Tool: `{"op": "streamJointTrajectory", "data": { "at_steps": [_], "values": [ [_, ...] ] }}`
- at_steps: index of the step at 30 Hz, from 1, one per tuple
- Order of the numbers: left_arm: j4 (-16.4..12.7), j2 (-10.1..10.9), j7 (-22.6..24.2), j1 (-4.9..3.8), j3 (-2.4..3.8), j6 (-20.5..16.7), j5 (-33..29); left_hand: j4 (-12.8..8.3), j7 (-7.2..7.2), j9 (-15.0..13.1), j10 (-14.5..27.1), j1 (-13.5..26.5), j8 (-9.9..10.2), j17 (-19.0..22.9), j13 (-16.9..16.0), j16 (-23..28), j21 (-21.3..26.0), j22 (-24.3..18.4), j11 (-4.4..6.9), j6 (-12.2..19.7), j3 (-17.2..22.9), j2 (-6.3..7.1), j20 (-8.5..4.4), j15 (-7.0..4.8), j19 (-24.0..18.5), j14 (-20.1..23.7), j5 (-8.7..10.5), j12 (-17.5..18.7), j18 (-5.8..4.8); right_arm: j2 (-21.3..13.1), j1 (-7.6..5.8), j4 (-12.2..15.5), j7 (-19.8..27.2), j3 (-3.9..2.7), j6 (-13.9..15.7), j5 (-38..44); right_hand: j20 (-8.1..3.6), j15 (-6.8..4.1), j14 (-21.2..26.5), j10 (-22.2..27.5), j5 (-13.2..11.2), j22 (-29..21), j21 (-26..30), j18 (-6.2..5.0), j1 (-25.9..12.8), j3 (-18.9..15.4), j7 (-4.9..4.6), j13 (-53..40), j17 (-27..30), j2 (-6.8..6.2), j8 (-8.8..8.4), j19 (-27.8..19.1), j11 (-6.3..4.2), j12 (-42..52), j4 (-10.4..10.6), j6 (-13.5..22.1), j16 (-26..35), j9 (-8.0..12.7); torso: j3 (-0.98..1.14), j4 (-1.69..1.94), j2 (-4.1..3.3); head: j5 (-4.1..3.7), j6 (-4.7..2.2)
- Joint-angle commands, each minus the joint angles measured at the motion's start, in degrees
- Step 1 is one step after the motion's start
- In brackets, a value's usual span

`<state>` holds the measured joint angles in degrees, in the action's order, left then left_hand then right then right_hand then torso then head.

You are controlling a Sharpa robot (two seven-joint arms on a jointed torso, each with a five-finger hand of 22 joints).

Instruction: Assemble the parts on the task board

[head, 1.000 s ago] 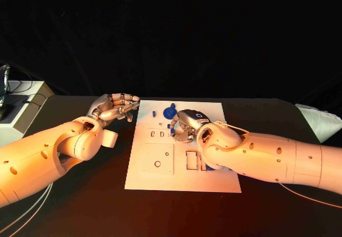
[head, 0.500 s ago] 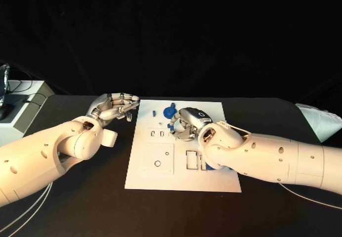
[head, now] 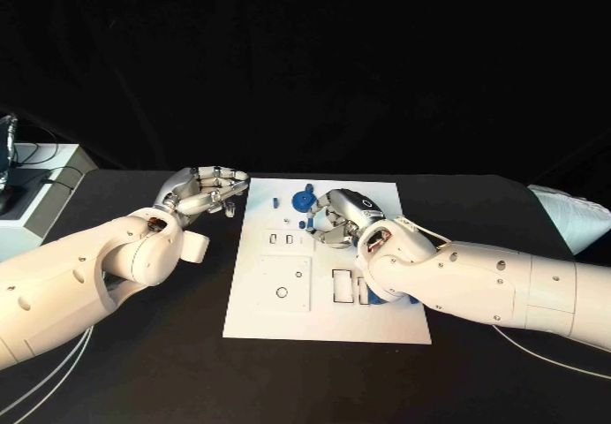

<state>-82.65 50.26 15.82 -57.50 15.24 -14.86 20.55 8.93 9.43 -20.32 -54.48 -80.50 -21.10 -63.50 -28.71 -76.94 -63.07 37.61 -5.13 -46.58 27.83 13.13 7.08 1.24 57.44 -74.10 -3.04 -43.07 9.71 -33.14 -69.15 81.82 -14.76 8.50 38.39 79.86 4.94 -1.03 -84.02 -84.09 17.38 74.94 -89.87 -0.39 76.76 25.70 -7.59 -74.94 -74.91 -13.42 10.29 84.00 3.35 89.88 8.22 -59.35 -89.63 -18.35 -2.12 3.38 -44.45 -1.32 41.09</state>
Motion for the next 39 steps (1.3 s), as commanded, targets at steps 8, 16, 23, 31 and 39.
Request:
{"op": "streamJointTrajectory", "data": {
  "at_steps": [8,16,23,31,39],
  "values": [
    [0.02,-0.04,0.22,0.03,0.03,0.72,0.19,0.24,0.10,-0.10,0.19,0.39,-0.20,0.03,0.05,-0.35,-0.33,0.04,0.05,0.12,0.15,-0.15,0.01,0.15,0.20,-0.34,0.14,-0.34,0.36,-0.02,0.78,0.26,2.63,0.02,1.04,-0.64,0.08,-0.03,-5.98,-5.91,-0.36,15.06,-0.13,0.39,0.10,0.15,-0.12,-15.06,-15.09,0.65,0.27,6.00,-0.15,0.12,-0.11,0.24,-0.37,-0.02,-0.02,0.03,0.03,0.28,0.34],
    [0.12,-0.05,0.09,0.03,0.03,0.82,0.22,0.26,0.12,-0.11,0.29,0.35,-0.28,0.12,0.14,-0.33,-0.42,0.16,0.03,0.19,0.24,-0.20,0.01,0.16,0.28,-0.29,0.15,-0.37,0.33,-0.12,1.01,0.90,2.36,0.02,1.46,0.32,0.08,-0.04,-5.98,-5.91,-0.43,15.06,-0.13,0.39,0.16,0.19,-0.10,-15.06,-15.09,0.64,0.32,6.00,-0.17,0.12,-0.19,0.19,-0.37,-0.04,-0.06,0.00,0.05,0.24,0.41],
    [0.20,-0.03,0.04,0.03,0.03,0.84,0.24,0.26,0.12,-0.11,0.29,0.35,-0.28,0.12,0.14,-0.33,-0.42,0.16,0.03,0.19,0.24,-0.20,0.01,0.16,0.28,-0.29,0.15,-0.37,0.33,-0.12,1.12,0.89,2.01,0.02,0.52,0.98,0.08,-0.04,-5.98,-5.91,-0.50,15.06,-0.13,0.39,0.20,0.19,-0.09,-15.06,-15.09,0.58,0.35,6.00,-0.18,0.12,-0.28,0.18,-0.37,-0.05,-0.05,0.01,0.03,0.34,0.52],
    [0.22,0.01,0.03,0.03,0.03,0.87,0.24,0.26,0.12,-0.11,0.29,0.35,-0.28,0.12,0.14,-0.33,-0.42,0.16,0.03,0.19,0.24,-0.20,0.01,0.16,0.28,-0.29,0.15,-0.37,0.33,0.16,1.28,0.26,1.08,0.02,-1.10,1.75,0.08,-0.04,-5.98,-5.91,-0.97,15.06,-0.13,0.39,0.03,0.01,-0.14,-15.06,-15.09,0.28,0.34,6.00,-0.14,0.12,-0.36,0.28,-0.37,-0.05,-0.02,-0.01,0.00,0.35,0.84],
    [0.24,0.03,0.05,0.03,0.03,0.93,0.29,0.27,0.13,-0.12,0.37,0.36,-0.33,0.10,0.20,-0.36,-0.48,0.23,0.02,0.25,0.26,-0.15,0.01,0.17,0.32,-0.31,0.15,-0.39,0.31,0.47,1.33,-0.02,0.58,0.08,-1.55,2.10,0.08,-0.03,-5.98,-5.91,-1.35,15.06,-0.13,0.39,-0.10,-0.13,-0.17,-15.06,-15.09,0.13,0.32,6.00,-0.11,0.12,-0.38,0.39,-0.37,-0.03,-0.01,0.02,0.00,0.30,0.96]
  ]
}}
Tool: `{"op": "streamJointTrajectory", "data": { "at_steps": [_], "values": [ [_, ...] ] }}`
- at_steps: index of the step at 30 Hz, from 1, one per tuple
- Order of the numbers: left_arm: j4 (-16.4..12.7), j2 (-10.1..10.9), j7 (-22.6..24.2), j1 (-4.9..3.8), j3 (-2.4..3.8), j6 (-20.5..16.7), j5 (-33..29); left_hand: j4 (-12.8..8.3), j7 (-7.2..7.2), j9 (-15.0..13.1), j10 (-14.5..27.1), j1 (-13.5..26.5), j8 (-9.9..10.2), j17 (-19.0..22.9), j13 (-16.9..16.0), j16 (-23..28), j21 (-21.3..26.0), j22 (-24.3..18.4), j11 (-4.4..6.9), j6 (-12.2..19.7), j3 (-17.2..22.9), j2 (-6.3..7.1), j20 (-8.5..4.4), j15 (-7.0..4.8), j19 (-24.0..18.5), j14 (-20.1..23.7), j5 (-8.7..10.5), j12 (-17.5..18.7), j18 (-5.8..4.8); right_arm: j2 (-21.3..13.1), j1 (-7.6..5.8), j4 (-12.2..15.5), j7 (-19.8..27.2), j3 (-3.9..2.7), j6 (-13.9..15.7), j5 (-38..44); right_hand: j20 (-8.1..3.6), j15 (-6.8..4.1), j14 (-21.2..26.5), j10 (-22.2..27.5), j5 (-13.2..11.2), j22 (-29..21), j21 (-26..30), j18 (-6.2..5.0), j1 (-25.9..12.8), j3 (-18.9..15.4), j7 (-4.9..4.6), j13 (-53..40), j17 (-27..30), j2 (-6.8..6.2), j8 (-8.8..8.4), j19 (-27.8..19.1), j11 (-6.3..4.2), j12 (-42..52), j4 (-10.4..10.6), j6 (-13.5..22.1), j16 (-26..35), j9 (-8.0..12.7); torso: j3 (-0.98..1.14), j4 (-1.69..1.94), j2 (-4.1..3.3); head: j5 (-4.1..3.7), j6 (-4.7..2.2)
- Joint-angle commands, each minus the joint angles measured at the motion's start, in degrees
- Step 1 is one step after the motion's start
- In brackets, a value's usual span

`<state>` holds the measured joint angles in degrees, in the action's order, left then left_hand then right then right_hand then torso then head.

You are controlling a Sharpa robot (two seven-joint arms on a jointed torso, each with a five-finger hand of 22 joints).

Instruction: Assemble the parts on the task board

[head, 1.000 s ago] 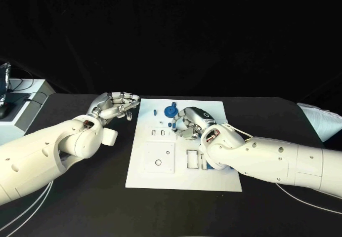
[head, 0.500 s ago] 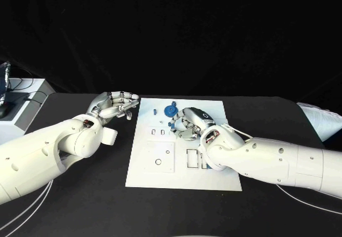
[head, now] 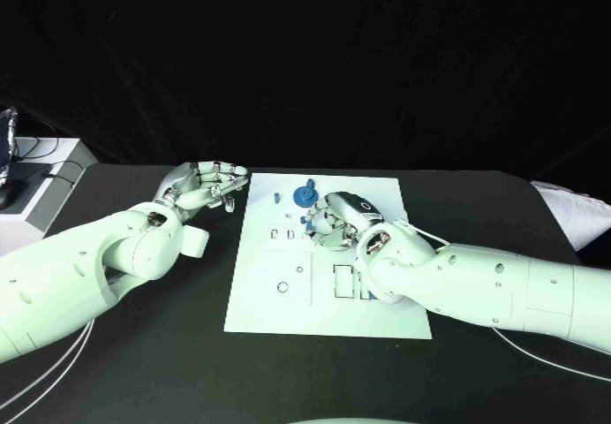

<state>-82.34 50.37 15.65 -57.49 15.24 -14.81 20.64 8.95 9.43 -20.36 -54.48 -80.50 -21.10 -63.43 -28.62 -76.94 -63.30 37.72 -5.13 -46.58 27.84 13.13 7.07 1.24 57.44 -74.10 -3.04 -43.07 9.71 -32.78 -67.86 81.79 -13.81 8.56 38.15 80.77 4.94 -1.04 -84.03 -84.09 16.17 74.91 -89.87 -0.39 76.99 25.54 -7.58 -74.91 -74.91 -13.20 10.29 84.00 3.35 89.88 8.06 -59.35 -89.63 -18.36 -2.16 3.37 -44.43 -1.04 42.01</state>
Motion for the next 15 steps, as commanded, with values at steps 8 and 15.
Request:
{"op": "streamJointTrajectory", "data": {
  "at_steps": [8,15],
  "values": [
    [-0.04,-0.07,0.21,0.02,0.03,0.86,0.27,0.26,0.13,-0.09,0.37,0.36,-0.34,0.03,0.11,-0.36,-0.26,0.12,0.01,0.25,0.25,-0.15,0.01,0.17,0.32,-0.31,0.15,-0.39,0.31,0.25,0.07,-0.17,-0.48,0.06,-2.15,1.39,0.09,-0.02,-5.97,-5.91,-0.43,15.09,-0.13,0.39,-0.47,-0.13,-0.18,-15.09,-15.09,-0.23,0.33,6.00,-0.09,0.12,-0.21,0.44,-0.37,-0.02,0.00,-0.01,0.00,0.00,0.14],
    [-0.02,-0.08,0.20,0.02,0.03,0.86,0.28,0.26,0.13,-0.09,0.37,0.36,-0.34,0.03,0.11,-0.36,-0.26,0.12,0.01,0.25,0.25,-0.15,0.01,0.17,0.32,-0.31,0.15,-0.39,0.31,0.25,0.09,-0.22,-0.43,0.09,-2.39,1.44,0.10,-0.01,-5.97,-5.91,-0.70,15.09,-0.13,0.39,-0.56,-0.26,-0.19,-15.09,-15.09,-0.29,0.34,6.00,-0.08,0.12,-0.19,0.47,-0.37,-0.01,-0.01,0.01,0.01,0.04,0.19]
  ]
}}
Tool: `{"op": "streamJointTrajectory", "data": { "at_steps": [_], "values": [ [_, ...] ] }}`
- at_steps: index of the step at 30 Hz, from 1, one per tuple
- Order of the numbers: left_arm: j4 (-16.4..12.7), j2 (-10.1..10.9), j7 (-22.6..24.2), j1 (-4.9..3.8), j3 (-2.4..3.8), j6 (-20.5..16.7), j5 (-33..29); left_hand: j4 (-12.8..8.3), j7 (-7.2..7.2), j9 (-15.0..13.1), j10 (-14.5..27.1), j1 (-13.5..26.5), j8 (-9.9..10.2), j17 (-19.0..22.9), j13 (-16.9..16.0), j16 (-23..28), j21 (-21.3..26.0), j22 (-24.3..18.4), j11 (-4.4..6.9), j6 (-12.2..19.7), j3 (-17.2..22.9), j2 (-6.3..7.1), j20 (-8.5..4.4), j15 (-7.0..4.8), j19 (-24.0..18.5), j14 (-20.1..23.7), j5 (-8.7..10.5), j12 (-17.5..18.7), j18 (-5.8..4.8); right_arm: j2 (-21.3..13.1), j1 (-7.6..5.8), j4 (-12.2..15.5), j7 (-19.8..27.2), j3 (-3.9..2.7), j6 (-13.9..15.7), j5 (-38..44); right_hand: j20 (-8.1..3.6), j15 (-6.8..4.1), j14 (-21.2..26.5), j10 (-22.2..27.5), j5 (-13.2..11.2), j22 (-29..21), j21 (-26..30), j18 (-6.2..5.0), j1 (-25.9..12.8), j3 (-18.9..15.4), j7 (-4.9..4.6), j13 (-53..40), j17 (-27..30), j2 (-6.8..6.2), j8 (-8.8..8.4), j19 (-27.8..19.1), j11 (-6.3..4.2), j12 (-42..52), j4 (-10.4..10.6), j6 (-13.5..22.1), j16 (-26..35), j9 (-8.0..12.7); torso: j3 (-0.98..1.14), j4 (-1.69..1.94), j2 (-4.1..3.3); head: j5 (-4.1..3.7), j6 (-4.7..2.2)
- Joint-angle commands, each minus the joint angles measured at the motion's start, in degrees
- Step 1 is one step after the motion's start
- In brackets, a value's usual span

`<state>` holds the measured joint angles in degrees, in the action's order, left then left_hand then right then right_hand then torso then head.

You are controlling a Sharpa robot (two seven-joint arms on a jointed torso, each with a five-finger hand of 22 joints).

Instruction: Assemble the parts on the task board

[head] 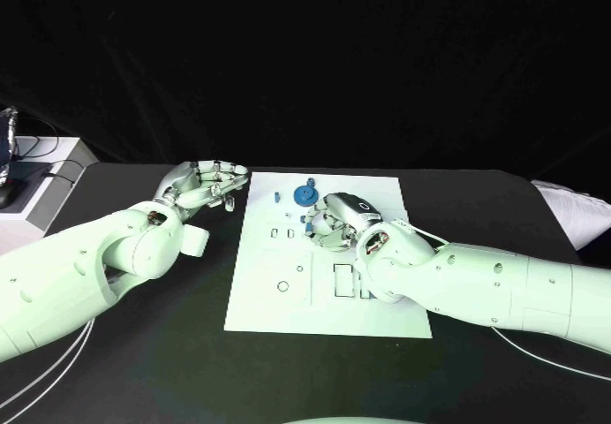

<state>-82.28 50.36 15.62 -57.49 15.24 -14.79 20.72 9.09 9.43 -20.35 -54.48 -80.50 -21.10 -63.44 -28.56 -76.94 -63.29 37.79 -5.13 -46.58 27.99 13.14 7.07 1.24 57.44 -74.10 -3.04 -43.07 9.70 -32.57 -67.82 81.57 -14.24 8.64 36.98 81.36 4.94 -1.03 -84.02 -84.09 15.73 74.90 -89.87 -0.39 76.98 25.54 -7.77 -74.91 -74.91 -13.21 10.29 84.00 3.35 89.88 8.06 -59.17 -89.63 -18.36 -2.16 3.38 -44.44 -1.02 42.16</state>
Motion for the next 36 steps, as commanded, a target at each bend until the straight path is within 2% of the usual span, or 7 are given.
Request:
{"op": "streamJointTrajectory", "data": {
  "at_steps": [1,11,19,36],
  "values": [
    [-0.07,-0.06,0.23,0.02,0.03,0.84,0.21,0.11,0.13,-0.09,0.37,0.36,-0.34,0.03,0.05,-0.36,-0.26,0.06,0.01,0.25,0.10,-0.15,0.01,0.17,0.32,-0.31,0.15,-0.39,0.32,0.04,0.05,-0.02,-0.02,0.02,-1.25,0.86,0.10,-0.01,-5.98,-5.91,-0.26,15.10,-0.13,0.39,-0.56,-0.25,0.00,-15.09,-15.09,-0.28,0.34,6.00,-0.08,0.12,-0.19,0.29,-0.37,-0.02,-0.01,0.00,0.00,0.04,0.04],
    [-0.03,-0.02,0.21,0.02,0.03,0.81,0.21,0.11,0.13,-0.09,0.37,0.36,-0.34,0.03,0.05,-0.36,-0.26,0.06,0.01,0.25,0.10,-0.15,0.01,0.17,0.32,-0.31,0.15,-0.39,0.32,-0.04,0.06,-0.31,0.06,0.04,-1.96,0.84,0.13,0.05,-5.98,-5.91,-0.85,15.10,-0.13,0.39,-0.76,-0.70,-0.13,-15.09,-15.09,-0.57,0.15,6.00,0.00,0.12,-0.17,0.75,-0.37,0.08,0.00,0.00,0.02,-0.06,0.04],
    [0.24,-0.11,0.20,0.04,0.03,0.86,0.21,0.12,0.15,-0.11,0.45,0.34,-0.42,0.13,0.15,-0.34,-0.28,0.05,0.00,0.34,0.16,-0.14,0.02,0.18,0.31,-0.25,0.15,-0.41,0.31,-0.07,0.06,-0.28,0.73,0.04,-1.99,0.54,0.47,0.53,-5.98,-5.91,-1.05,15.10,-0.13,0.39,-0.97,-1.85,-0.69,-15.09,-15.09,-1.04,-0.61,6.00,0.46,0.12,-0.01,2.29,-0.37,0.49,0.01,0.01,0.00,-0.06,0.02],
    [0.43,-0.16,0.19,0.09,0.03,0.87,0.21,0.15,0.17,-0.11,0.60,0.36,-0.45,0.10,0.25,-0.36,-0.33,0.11,-0.03,0.39,0.19,-0.13,0.03,0.20,0.34,-0.26,0.15,-0.33,0.30,-0.39,0.06,0.24,1.57,0.04,-0.10,0.59,1.43,1.56,-5.98,-5.91,-1.67,15.10,-0.13,0.39,-0.51,-4.47,-1.75,-15.09,-15.09,-1.20,-2.43,6.00,1.42,0.12,0.38,5.36,-0.37,1.47,0.00,0.04,0.02,0.02,0.11]
  ]
}}
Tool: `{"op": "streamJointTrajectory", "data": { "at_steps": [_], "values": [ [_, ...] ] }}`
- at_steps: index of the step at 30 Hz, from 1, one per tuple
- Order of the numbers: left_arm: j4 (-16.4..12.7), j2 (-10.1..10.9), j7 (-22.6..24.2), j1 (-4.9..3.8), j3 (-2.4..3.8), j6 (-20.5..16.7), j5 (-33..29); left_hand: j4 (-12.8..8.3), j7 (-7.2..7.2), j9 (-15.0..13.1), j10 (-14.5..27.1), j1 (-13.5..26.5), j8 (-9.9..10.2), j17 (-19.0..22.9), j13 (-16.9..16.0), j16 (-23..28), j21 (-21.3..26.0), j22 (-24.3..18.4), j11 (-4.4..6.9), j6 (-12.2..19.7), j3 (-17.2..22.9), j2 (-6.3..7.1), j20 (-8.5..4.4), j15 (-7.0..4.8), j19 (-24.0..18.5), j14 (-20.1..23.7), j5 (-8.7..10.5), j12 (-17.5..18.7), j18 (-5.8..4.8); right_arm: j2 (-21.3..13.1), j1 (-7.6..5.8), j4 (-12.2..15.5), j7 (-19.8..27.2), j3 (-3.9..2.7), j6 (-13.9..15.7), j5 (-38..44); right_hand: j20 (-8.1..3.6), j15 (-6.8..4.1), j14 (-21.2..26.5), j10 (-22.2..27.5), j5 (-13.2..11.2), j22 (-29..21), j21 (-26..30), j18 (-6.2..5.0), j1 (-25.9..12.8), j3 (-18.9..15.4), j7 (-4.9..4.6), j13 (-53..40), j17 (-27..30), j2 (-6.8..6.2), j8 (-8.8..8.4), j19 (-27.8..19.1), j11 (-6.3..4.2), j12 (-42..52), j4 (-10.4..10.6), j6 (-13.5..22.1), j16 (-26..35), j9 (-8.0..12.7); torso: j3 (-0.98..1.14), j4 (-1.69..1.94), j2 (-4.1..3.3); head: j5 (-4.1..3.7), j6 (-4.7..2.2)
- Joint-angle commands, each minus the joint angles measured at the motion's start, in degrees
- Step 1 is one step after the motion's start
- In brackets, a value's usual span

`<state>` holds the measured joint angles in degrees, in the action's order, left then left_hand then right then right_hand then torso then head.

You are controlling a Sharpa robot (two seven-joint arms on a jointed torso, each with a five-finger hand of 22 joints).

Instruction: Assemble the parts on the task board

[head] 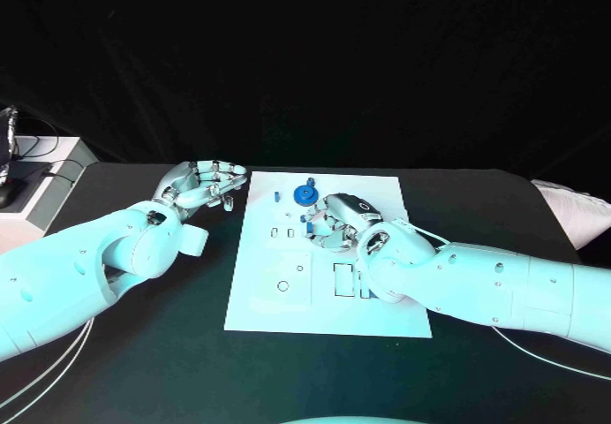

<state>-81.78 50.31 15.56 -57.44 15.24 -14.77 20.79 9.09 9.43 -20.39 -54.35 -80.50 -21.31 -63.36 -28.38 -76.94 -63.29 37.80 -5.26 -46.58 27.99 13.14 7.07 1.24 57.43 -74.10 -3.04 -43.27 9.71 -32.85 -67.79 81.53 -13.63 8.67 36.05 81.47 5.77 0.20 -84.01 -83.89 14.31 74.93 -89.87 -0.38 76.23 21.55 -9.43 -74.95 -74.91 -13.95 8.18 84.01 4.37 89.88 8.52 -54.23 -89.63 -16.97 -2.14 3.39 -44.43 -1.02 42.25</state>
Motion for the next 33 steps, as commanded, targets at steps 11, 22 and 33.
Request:
{"op": "streamJointTrajectory", "data": {
  "at_steps": [11,22,33],
  "values": [
    [0.17,-0.38,-2.37,0.05,0.03,1.51,3.99,0.89,-0.59,-0.38,-0.43,1.74,-1.24,0.23,-0.88,-0.40,-0.48,0.15,0.70,0.17,-1.07,0.47,-0.10,-0.16,0.24,-0.04,0.16,-2.82,0.32,-2.86,-0.62,2.46,10.82,-0.15,5.45,-4.71,1.42,1.09,-5.99,-6.02,0.44,14.39,0.71,0.14,1.38,-17.07,-0.83,-14.97,-15.09,1.23,-2.02,5.48,1.16,0.03,5.57,2.19,-0.37,0.92,-0.04,-0.12,0.24,-0.19,-0.84],
    [1.13,-1.46,-9.81,0.02,0.04,4.46,10.16,7.53,0.02,-3.49,-3.81,10.59,-8.82,-6.47,-11.64,-4.63,-5.63,7.73,0.29,3.60,-6.66,-2.45,-0.15,0.02,6.22,-5.30,0.10,-19.44,-1.13,-5.95,-3.42,2.98,28.37,-0.75,8.23,-21.85,1.54,1.13,-5.99,-5.73,0.38,14.18,1.02,0.05,2.86,-23.06,-0.75,-14.70,-15.09,4.03,-1.90,5.30,1.14,-0.22,8.24,1.36,-0.37,0.89,0.33,-0.39,1.10,-0.32,-1.75],
    [1.37,-3.23,-22.15,-1.13,0.06,10.27,19.98,7.27,-2.38,-6.87,-16.94,16.14,-17.58,-19.45,-28.90,-10.46,-15.52,24.60,2.55,2.51,-6.07,-5.68,-1.98,-2.06,17.53,-13.08,0.05,-31.39,-4.15,-10.46,-7.40,-0.52,32.08,-1.18,-0.12,-45.28,0.86,0.40,-5.99,-6.01,5.26,13.94,1.37,-0.04,4.80,-19.84,0.11,-14.95,-15.09,7.37,-0.03,5.12,0.31,0.03,7.79,-0.75,-0.37,0.28,1.11,-0.53,2.88,-0.47,-1.40]
  ]
}}
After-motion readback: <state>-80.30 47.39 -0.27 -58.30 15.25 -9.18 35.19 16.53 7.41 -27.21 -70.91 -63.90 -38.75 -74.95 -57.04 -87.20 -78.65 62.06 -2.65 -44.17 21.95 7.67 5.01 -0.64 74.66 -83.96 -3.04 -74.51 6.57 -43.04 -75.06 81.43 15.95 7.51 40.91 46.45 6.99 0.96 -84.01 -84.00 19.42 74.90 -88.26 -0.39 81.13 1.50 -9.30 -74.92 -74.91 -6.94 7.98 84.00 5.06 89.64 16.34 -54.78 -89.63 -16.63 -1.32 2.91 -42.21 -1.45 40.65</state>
